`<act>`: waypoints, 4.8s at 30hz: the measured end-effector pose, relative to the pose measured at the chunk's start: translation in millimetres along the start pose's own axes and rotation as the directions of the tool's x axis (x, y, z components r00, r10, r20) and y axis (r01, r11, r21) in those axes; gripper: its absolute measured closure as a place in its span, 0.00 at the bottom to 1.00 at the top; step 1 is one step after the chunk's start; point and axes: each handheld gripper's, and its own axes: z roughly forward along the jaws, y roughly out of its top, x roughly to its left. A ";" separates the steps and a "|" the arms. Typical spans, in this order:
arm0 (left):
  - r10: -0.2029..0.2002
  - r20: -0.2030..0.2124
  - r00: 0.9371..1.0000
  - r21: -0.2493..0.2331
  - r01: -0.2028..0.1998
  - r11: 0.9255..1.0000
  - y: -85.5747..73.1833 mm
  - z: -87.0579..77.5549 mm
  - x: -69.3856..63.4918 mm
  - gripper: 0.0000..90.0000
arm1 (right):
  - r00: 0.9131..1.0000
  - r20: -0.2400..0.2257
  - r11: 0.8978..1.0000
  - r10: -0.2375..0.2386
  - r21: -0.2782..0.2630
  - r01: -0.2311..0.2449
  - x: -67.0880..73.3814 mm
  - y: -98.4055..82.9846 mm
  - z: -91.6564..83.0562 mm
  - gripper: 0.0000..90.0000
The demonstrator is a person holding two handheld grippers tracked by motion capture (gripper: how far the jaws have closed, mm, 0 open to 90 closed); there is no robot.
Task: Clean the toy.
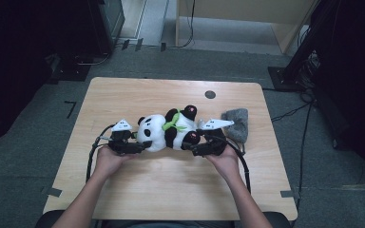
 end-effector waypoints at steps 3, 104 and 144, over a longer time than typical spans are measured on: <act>-0.001 0.001 1.000 0.001 0.001 1.000 0.2 0.0 0.0 0.37 | 1.000 0.019 1.000 0.007 0.001 -0.007 -4.6 -2.1 6.3 0.24; 0.064 -0.012 0.998 -0.107 -0.065 0.992 21.1 -16.0 -22.7 0.65 | 0.989 0.024 0.982 0.149 -0.123 -0.145 7.8 33.4 -29.1 0.61; -0.020 0.119 0.993 -0.114 0.033 0.993 41.1 -44.6 -25.6 0.74 | 0.988 0.065 0.979 -0.142 -0.138 0.149 6.4 5.7 -7.2 0.07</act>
